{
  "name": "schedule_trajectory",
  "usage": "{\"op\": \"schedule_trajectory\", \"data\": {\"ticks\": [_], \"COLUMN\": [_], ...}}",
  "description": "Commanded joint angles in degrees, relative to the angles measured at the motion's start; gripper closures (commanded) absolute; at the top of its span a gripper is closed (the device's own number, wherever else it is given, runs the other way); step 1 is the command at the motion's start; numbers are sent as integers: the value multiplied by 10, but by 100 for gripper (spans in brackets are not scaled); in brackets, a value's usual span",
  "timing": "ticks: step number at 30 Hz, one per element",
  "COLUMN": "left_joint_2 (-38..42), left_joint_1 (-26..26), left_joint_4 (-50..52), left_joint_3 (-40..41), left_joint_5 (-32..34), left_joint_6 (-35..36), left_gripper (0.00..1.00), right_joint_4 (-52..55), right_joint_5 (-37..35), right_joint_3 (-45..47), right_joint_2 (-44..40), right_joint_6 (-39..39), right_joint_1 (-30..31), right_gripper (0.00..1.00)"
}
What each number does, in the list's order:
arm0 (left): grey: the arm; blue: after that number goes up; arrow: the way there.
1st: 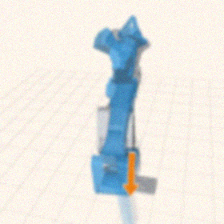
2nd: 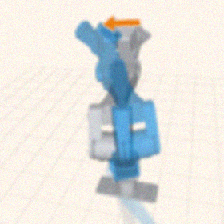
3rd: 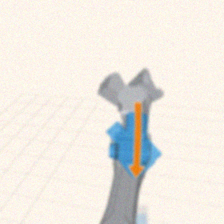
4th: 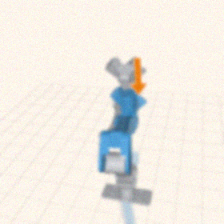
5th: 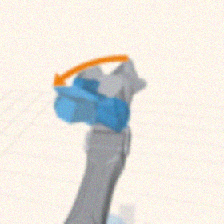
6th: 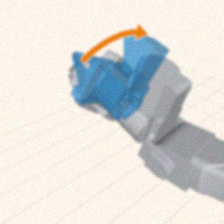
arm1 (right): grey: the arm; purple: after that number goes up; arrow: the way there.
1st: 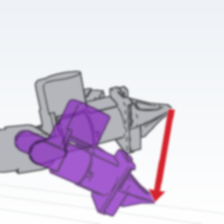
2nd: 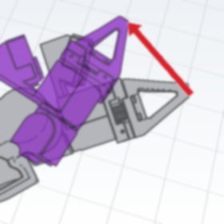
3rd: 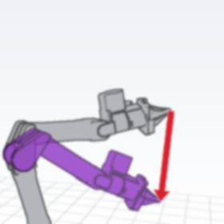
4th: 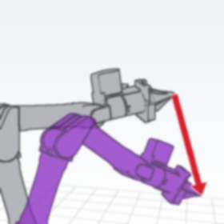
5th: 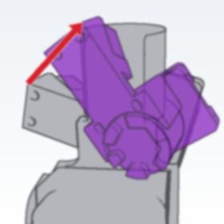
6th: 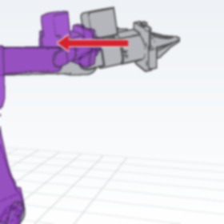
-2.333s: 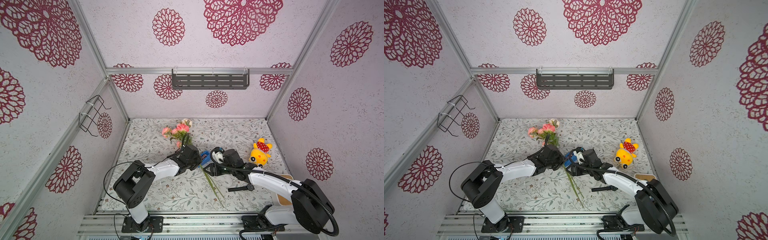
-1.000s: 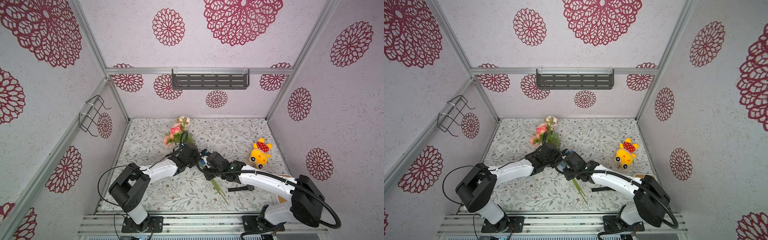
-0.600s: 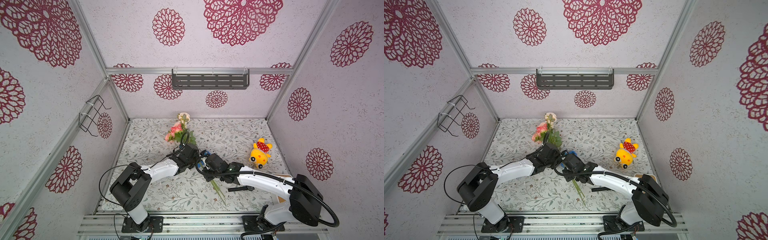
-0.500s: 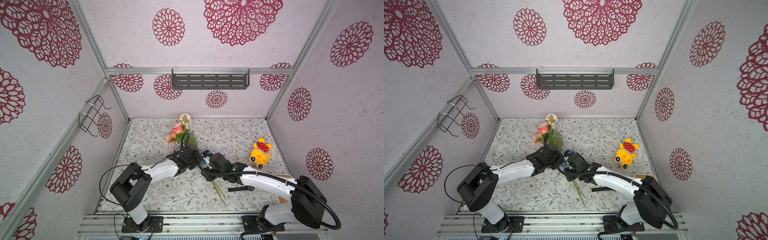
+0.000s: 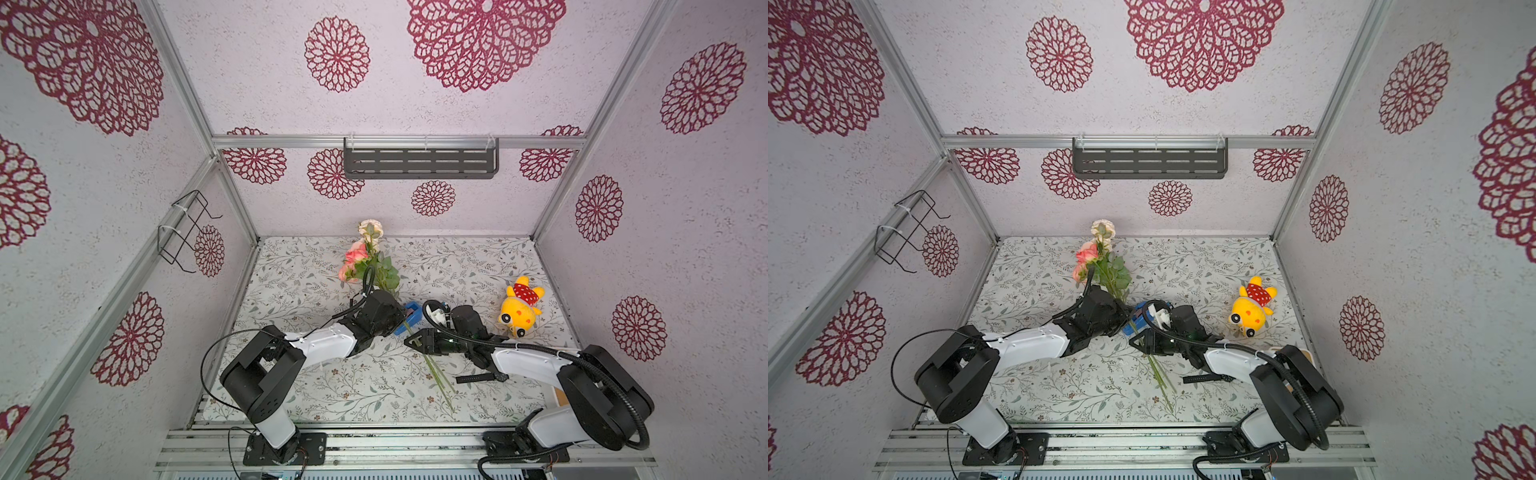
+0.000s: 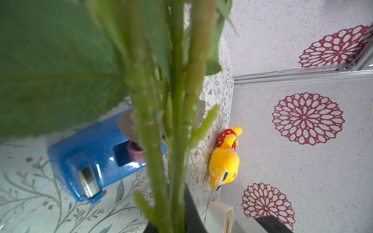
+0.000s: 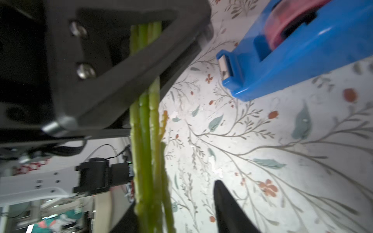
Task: Wrap bouquets with tape
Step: Wrap the tape around the bouquet.
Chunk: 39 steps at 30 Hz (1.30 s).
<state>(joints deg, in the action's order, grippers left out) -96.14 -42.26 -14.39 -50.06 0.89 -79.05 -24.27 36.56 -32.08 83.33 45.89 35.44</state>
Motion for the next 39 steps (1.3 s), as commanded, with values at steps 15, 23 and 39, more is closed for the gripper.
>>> {"op": "schedule_trajectory", "data": {"ticks": [15, 23, 39], "left_joint_2": [24, 8, -10], "left_joint_1": [-6, -6, -5], "left_joint_4": [40, 111, 57], "left_joint_3": [-14, -52, -37], "left_joint_5": [23, 22, 7], "left_joint_6": [5, 3, -18], "left_gripper": [58, 53, 100], "right_joint_4": [379, 457, 383], "right_joint_5": [-333, -527, -423], "right_joint_3": [-170, -235, -190], "right_joint_2": [-73, -19, -39], "right_joint_6": [-249, -305, -261], "right_joint_1": [102, 208, 203], "right_gripper": [100, 100, 65]}}
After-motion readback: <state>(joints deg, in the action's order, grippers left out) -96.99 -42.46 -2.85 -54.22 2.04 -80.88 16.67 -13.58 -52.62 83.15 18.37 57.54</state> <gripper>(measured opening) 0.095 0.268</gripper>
